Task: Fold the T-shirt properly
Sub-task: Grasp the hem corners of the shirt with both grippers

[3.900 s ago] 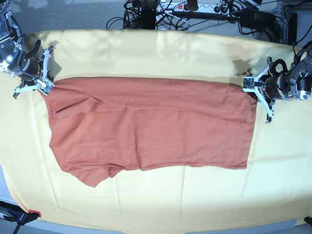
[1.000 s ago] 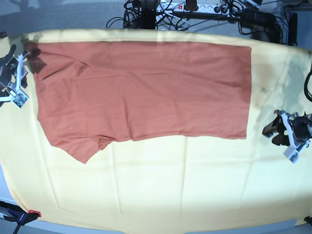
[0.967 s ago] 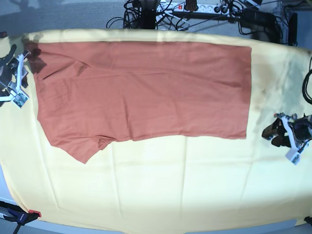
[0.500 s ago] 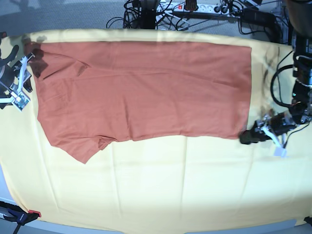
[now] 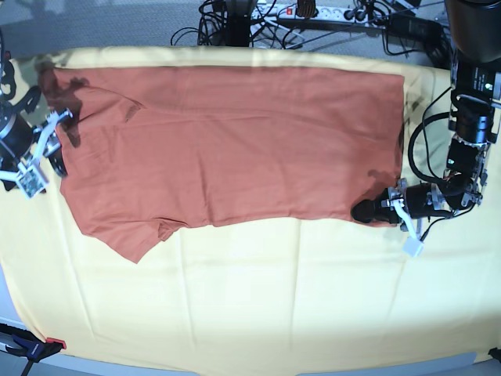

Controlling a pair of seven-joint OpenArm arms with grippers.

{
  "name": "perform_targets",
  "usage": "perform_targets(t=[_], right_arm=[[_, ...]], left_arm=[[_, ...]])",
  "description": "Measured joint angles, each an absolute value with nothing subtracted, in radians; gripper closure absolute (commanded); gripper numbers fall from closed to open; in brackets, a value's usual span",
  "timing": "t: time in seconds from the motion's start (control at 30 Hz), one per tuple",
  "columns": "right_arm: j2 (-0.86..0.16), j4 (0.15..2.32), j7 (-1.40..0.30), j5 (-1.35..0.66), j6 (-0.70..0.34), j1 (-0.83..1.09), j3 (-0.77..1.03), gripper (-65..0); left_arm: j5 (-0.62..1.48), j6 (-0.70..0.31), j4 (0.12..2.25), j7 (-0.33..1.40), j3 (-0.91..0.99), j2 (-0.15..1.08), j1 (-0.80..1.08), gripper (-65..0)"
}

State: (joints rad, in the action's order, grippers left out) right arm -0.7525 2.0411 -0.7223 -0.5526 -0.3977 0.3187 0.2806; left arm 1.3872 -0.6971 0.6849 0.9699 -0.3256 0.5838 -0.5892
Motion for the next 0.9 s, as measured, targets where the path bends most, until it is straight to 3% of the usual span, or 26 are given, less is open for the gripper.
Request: perform_targets(t=[0.3, 0.6, 0.9], right_arm=[[-0.529, 1.478, -0.72, -0.648, -0.481, -0.083, 0.285, -33.7], [-0.513, 0.92, -0.736, -0.743, -0.606, -0.41, 0.289, -33.7], [-0.478, 0.765, -0.765, -0.76, -0.615, -0.451, 0.29, -33.7]], left_arm=[[1.31, -0.69, 0.683, 0.936, -0.307, 0.583, -0.596, 0.0], [1.293, -0.691, 0.684, 0.928, -0.307, 0.582, -0.595, 0.0], [1.298, -0.692, 0.684, 0.925, -0.307, 0.581, -0.593, 0.0]])
